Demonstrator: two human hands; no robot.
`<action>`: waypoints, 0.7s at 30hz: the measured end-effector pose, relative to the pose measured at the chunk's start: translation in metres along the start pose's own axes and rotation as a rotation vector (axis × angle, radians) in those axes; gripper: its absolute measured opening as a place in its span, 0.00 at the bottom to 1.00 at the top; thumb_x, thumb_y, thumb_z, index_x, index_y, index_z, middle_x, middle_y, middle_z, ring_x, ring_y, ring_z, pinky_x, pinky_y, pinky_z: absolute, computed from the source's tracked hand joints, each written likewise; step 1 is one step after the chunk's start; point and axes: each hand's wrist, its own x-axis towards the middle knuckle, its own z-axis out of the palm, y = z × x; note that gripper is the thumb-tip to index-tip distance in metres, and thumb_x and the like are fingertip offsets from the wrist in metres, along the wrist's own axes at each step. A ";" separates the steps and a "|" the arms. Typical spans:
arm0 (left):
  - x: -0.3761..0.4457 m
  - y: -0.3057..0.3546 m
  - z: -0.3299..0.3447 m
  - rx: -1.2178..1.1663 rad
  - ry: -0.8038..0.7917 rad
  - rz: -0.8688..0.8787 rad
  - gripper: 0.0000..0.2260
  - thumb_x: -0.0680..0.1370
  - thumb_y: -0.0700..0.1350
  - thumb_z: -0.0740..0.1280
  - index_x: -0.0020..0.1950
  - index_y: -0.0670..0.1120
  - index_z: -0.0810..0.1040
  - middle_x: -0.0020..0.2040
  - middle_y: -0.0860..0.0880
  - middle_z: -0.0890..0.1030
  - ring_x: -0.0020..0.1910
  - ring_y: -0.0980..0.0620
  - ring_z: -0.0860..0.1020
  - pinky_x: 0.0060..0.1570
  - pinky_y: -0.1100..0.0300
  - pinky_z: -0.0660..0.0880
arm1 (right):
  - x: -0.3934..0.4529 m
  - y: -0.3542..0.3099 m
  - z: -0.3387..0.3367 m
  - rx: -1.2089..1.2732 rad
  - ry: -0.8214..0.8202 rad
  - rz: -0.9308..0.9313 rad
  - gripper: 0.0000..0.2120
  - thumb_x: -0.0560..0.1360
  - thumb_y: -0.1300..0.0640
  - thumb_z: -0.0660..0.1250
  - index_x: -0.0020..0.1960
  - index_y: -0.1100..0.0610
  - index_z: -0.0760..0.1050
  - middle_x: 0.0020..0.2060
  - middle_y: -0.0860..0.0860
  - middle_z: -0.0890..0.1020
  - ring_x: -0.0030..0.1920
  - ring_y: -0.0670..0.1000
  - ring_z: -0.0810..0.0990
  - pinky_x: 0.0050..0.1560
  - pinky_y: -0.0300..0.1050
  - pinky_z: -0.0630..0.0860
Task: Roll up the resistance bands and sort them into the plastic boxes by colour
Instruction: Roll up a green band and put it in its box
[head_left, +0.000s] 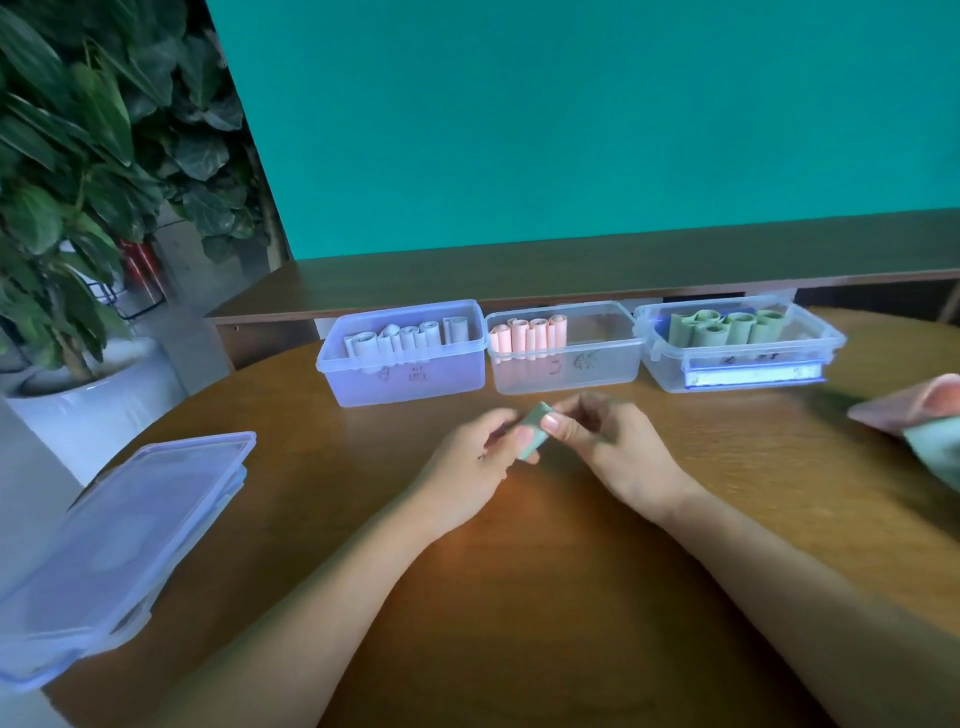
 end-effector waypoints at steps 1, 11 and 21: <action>-0.003 0.008 0.005 -0.027 0.001 -0.004 0.17 0.82 0.56 0.63 0.70 0.52 0.74 0.59 0.54 0.82 0.54 0.58 0.81 0.48 0.66 0.77 | -0.006 -0.001 -0.007 0.000 0.016 0.010 0.10 0.75 0.45 0.70 0.49 0.51 0.81 0.42 0.48 0.85 0.44 0.47 0.83 0.47 0.39 0.78; 0.002 0.103 0.065 -0.076 0.383 0.358 0.09 0.73 0.46 0.78 0.52 0.49 0.85 0.48 0.58 0.86 0.48 0.61 0.82 0.49 0.67 0.77 | -0.046 -0.040 -0.104 -0.045 0.268 0.106 0.15 0.74 0.40 0.71 0.43 0.52 0.81 0.35 0.50 0.84 0.35 0.50 0.78 0.39 0.49 0.75; 0.040 0.126 0.112 0.427 0.680 0.866 0.12 0.70 0.44 0.80 0.50 0.42 0.84 0.47 0.49 0.85 0.45 0.51 0.83 0.47 0.57 0.80 | -0.049 -0.060 -0.164 0.095 0.355 0.295 0.25 0.70 0.39 0.77 0.32 0.59 0.75 0.25 0.52 0.75 0.27 0.50 0.71 0.35 0.46 0.71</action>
